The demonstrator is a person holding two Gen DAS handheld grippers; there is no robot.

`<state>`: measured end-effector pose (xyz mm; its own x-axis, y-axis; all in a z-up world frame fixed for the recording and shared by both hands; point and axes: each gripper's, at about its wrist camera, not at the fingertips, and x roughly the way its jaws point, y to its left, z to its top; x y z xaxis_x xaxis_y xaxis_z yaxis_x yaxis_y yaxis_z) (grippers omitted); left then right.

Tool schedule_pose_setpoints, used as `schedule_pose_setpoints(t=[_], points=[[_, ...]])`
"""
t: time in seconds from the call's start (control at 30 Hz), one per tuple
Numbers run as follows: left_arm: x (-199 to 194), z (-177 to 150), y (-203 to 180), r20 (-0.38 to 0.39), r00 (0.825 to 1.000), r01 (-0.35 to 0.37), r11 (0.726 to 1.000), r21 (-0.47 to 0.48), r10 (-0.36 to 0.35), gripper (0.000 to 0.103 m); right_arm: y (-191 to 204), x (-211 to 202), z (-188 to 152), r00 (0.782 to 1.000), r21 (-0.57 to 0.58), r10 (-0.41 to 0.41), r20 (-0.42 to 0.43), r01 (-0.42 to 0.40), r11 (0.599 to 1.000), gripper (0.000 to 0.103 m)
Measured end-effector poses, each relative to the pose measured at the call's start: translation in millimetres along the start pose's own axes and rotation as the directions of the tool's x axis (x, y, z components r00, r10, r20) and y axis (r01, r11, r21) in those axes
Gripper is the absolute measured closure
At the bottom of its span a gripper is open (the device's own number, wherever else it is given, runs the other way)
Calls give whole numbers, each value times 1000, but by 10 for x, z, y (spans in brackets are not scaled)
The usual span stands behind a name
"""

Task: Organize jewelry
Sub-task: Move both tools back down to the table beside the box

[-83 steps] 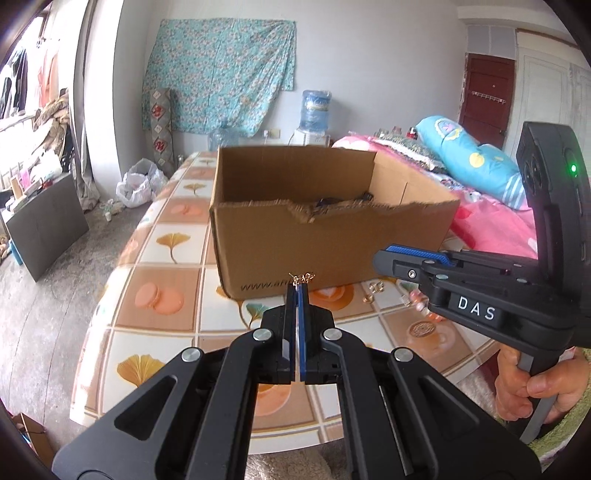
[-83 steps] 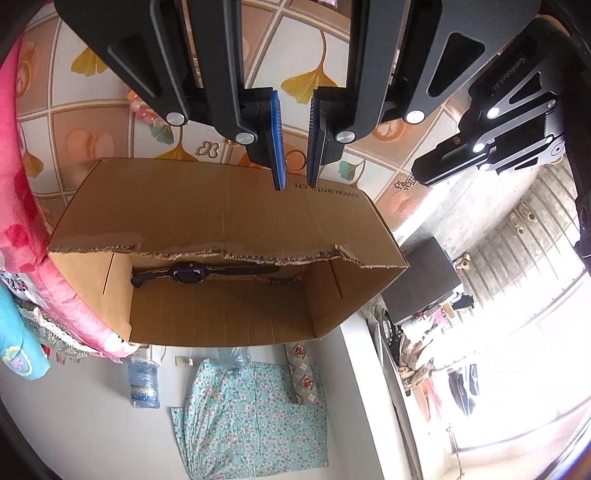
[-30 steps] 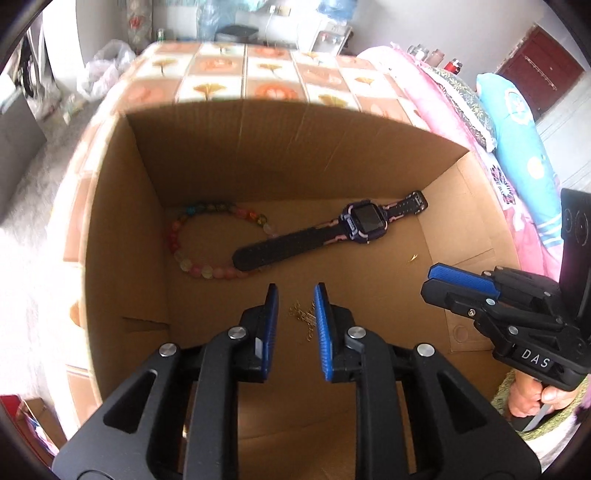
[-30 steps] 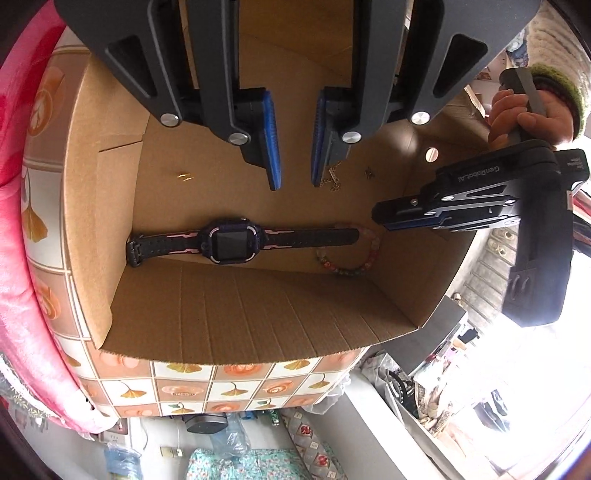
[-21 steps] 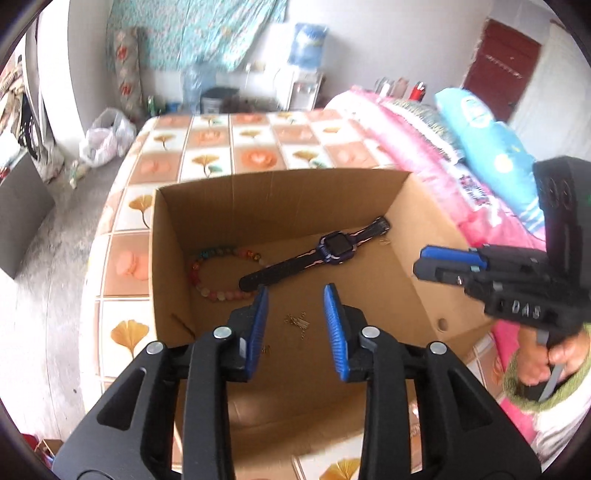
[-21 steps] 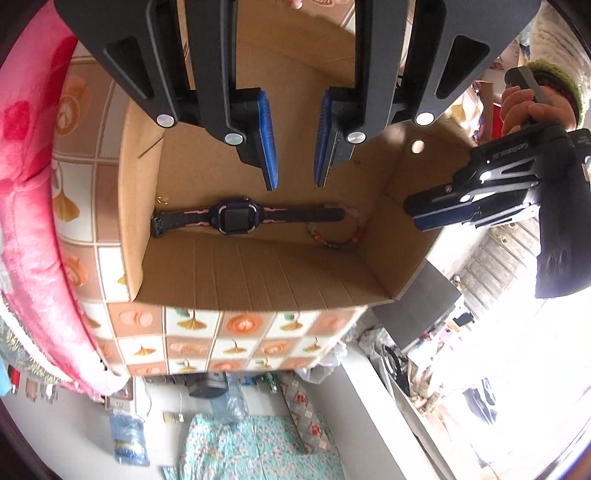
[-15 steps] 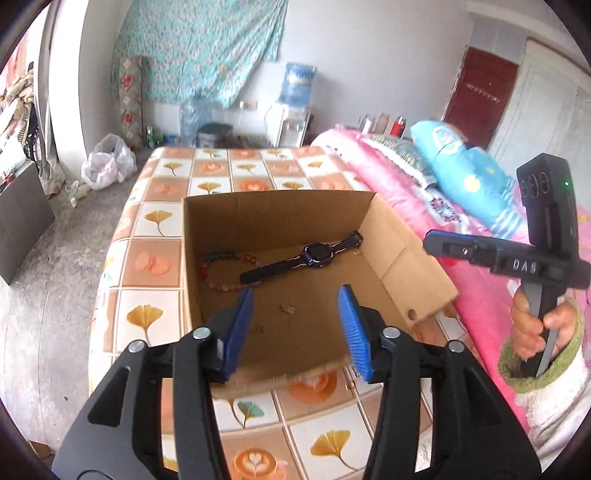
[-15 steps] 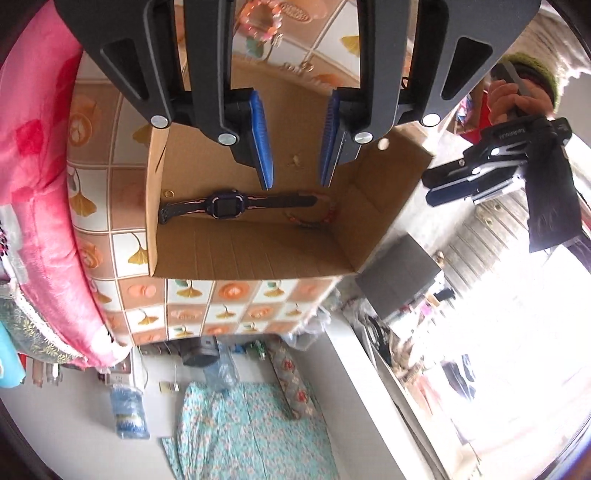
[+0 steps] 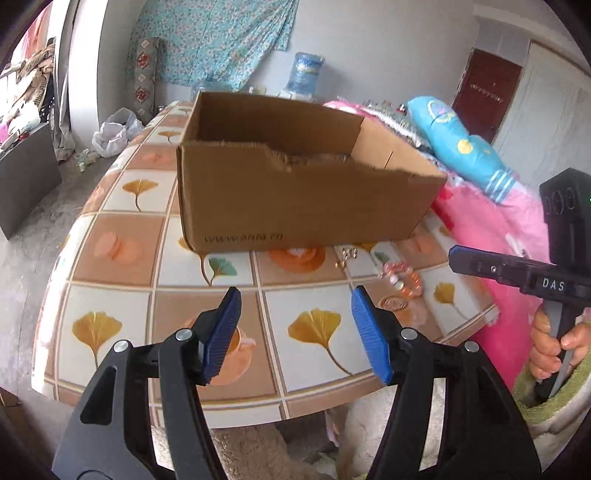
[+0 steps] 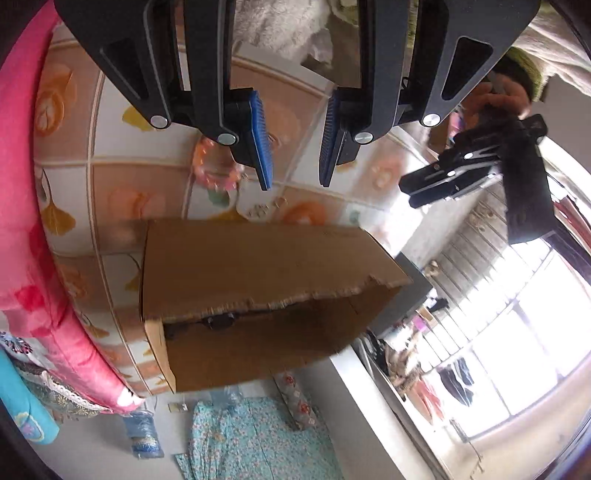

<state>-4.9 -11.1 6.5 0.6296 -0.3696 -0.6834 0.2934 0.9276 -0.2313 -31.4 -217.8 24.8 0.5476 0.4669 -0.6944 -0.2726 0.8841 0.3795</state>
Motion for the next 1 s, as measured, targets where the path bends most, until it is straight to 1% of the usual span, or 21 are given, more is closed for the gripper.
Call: schedule_pose_setpoints(t=[0.03, 0.1, 0.13, 0.23, 0.27, 0.33, 0.43, 0.47, 0.5, 0.53, 0.6, 0.67, 0.77, 0.83, 0.9, 0.93, 1.0], points=[[69, -50, -35, -19, 1000, -8, 1000, 13, 8, 44, 11, 77, -63, 998, -28, -67, -12, 67, 997, 77], [184, -115, -122, -38, 998, -39, 998, 58, 41, 44, 42, 172, -149, 987, -86, -156, -25, 153, 984, 77], [218, -135, -161, -41, 998, -39, 996, 78, 43, 44, 47, 215, -164, 983, -109, -184, -27, 180, 978, 77], [305, -158, -267, -31, 997, -71, 986, 151, 76, 44, 75, 319, -159, 972, -168, -232, -31, 224, 960, 77], [347, -145, -301, -32, 996, -75, 983, 165, 81, 44, 83, 334, -164, 969, -184, -244, -29, 234, 955, 77], [405, -155, -347, -28, 996, -79, 981, 178, 85, 44, 97, 380, -150, 970, -202, -241, -33, 230, 952, 77], [452, -159, -392, -22, 997, -72, 980, 185, 78, 44, 58, 523, -124, 968, -226, -243, -66, 222, 948, 79], [468, -155, -404, -21, 997, -70, 980, 187, 75, 44, 50, 571, -123, 964, -242, -256, -77, 231, 943, 86], [482, -146, -417, -18, 997, -68, 979, 192, 73, 44, 33, 612, -123, 958, -256, -272, -87, 243, 936, 91], [485, -149, -425, -13, 997, -70, 978, 199, 74, 44, 17, 628, -137, 954, -260, -288, -90, 256, 931, 93], [517, -135, -455, -8, 997, -69, 974, 216, 72, 44, -76, 604, -127, 950, -240, -301, -81, 274, 931, 93], [563, -119, -491, -6, 998, -63, 971, 229, 67, 44, -230, 552, -93, 945, -187, -318, -74, 300, 935, 93], [639, -75, -533, -8, 999, -47, 970, 240, 50, 44, -448, 453, -80, 947, -86, -316, -61, 310, 947, 93], [689, -47, -561, -7, 999, -41, 967, 252, 45, 46, -545, 402, -73, 957, -33, -286, -48, 285, 958, 93], [739, -14, -588, -3, 999, -48, 963, 264, 51, 52, -590, 330, -73, 973, 22, -228, -25, 228, 973, 92], [762, 4, -594, -5, 999, -47, 962, 268, 50, 54, -587, 291, -73, 979, 33, -203, -9, 203, 979, 92], [809, 47, -599, -13, 999, -37, 961, 274, 42, 62, -537, 212, -71, 985, 26, -167, 35, 166, 986, 92]])
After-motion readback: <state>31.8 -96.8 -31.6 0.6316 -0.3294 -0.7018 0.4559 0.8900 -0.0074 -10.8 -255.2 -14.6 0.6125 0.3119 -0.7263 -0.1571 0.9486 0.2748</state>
